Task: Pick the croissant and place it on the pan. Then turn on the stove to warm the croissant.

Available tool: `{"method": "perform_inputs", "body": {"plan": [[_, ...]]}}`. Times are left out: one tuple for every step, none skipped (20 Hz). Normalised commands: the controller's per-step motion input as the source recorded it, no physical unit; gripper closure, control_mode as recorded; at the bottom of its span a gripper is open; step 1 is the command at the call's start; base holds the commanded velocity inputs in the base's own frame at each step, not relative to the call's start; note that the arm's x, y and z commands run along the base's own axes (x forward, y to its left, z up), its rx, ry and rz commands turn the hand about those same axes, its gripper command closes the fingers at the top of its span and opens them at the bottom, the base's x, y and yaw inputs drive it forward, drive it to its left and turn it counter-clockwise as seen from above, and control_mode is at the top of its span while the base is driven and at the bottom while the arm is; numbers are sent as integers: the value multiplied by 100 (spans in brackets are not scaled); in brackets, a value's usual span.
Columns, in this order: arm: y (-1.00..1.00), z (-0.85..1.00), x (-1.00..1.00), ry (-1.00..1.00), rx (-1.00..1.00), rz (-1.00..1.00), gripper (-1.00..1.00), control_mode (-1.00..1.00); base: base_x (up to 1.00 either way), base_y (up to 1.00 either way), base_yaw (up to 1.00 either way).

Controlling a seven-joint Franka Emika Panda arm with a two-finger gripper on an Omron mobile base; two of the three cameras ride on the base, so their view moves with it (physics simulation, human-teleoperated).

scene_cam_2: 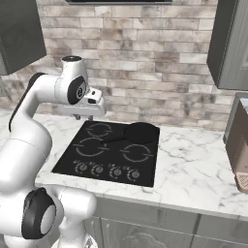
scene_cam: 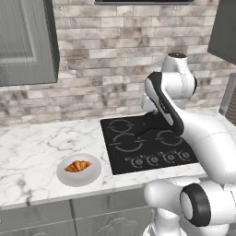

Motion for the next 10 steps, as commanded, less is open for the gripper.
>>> {"method": "perform_inputs", "body": {"plan": [[0, 0, 0, 1, 0, 0, -100, -100, 0, 0, 0], [4, 0, 0, 1, 0, 0, -100, -100, 0, 0, 0], [12, -9, 0, 0, 0, 0, -100, -100, 0, 0, 0], [16, -13, 0, 0, -1, 2, -100, -100, 0, 0, 0], [17, -12, 0, 1, -1, 3, -100, -100, 0, 0, 0], [30, -13, -4, 0, -3, 2, -100, -100, 0, 0, 0], [32, -14, -7, 0, -3, 3, -100, -100, 0, 0, 0], [33, -14, -11, 0, -3, 5, -100, -100, 0, 0, 0], [32, -14, -11, 0, -2, 7, -100, -100, 0, 0, 0], [34, -14, -10, 0, -2, 7, -100, -100, 0, 0, 0]]}}
